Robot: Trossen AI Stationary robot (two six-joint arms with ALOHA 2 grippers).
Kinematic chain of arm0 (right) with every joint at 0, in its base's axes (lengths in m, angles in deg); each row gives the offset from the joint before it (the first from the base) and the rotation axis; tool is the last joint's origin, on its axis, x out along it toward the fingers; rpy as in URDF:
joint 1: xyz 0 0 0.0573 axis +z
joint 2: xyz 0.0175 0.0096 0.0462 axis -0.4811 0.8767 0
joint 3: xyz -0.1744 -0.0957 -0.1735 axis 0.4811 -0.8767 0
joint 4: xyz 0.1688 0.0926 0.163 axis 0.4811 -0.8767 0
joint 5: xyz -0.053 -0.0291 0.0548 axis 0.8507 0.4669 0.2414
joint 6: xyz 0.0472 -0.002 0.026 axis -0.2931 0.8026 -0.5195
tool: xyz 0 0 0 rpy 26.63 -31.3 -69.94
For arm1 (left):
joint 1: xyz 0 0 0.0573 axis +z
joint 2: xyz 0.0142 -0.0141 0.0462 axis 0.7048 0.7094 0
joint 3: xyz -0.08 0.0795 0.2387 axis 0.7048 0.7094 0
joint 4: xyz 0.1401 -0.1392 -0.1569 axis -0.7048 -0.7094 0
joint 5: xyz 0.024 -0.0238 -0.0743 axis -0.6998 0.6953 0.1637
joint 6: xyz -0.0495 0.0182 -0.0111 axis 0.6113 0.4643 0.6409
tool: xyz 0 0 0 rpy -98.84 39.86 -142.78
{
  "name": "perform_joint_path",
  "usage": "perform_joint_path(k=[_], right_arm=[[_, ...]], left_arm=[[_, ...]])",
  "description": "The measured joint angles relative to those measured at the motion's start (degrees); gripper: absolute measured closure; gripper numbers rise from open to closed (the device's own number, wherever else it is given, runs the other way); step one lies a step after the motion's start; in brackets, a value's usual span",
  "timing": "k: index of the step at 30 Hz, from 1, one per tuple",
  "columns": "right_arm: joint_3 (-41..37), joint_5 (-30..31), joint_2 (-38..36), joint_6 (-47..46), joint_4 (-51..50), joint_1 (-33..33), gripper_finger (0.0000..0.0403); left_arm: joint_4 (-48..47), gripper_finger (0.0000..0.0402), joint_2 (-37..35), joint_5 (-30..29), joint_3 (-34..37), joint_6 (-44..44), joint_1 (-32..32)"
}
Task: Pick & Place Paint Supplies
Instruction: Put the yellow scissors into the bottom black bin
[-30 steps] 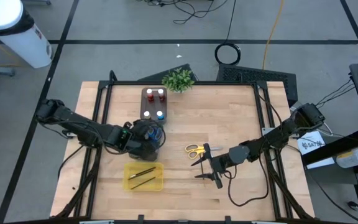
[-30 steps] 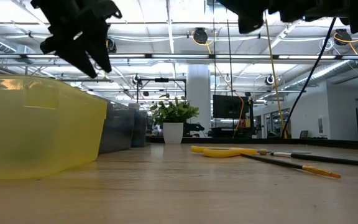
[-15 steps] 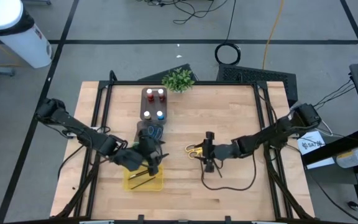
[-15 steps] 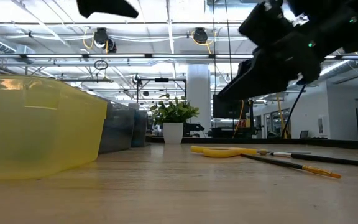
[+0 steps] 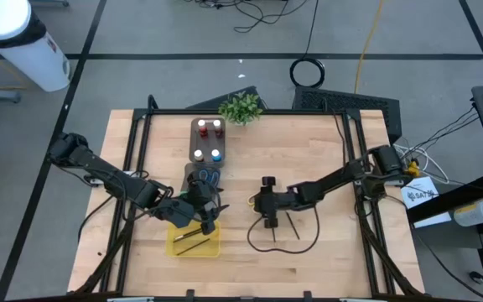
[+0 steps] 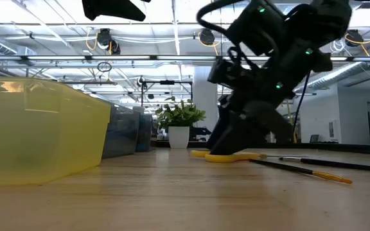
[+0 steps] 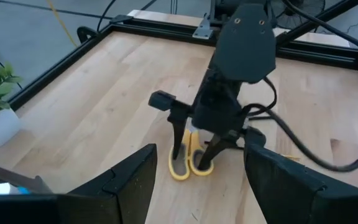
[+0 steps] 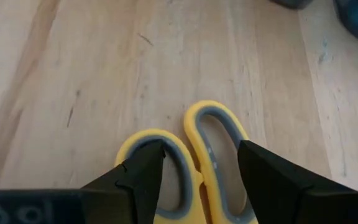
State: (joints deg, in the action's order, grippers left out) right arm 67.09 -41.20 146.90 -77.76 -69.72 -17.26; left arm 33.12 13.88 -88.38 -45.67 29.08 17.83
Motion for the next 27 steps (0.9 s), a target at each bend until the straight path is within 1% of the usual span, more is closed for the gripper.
perform_joint_path(k=[3, 5, 8, 12, 13, 15, 18, 22, 24, 27], right_arm=[[1.58, -0.09, 1.10, -1.76, -3.15, -1.01, 0.0210], [1.67, -1.54, 1.11, -3.16, -4.64, -1.73, 0.0223], [1.63, -5.60, 1.16, -4.41, -8.36, -3.05, 0.0261], [1.52, -8.32, 1.19, -4.33, -11.89, -4.32, 0.0331], [1.52, -8.80, 1.36, -4.23, -12.34, -4.63, 0.0342], [1.52, -9.49, 2.45, -4.19, -12.34, -5.17, 0.0343], [1.48, -8.88, 3.71, -4.00, -12.35, -5.45, 0.0343], [1.44, -6.56, 3.97, -3.33, -10.65, -5.48, 0.0343], [1.41, -5.66, 1.81, -2.65, -8.85, -5.03, 0.0343], [0.97, -5.87, -2.65, -0.94, -5.99, -4.31, 0.0344]], left_arm=[[-0.02, 0.0149, 0.00, 0.08, 0.00, 0.06, 0.00], [-0.28, 0.0149, 0.00, 0.65, 0.00, 0.14, 0.00], [-0.80, 0.0148, 0.00, 1.50, 0.00, 0.19, 0.00], [-0.85, 0.0149, 0.00, 1.55, 0.00, 0.19, -0.02], [-0.85, 0.0149, 0.00, 1.55, 0.00, 0.19, 0.02], [-0.85, 0.0149, 0.00, 1.55, 0.00, 0.19, 0.01], [-0.85, 0.0149, 0.00, 1.55, 0.00, 0.19, 0.02], [-0.85, 0.0149, 0.00, 1.53, 0.00, 0.17, 0.02], [-0.85, 0.0149, 0.00, 1.53, 0.00, 0.17, 0.01], [-0.82, 0.0149, 0.00, 1.51, 0.00, 0.15, 0.01]])
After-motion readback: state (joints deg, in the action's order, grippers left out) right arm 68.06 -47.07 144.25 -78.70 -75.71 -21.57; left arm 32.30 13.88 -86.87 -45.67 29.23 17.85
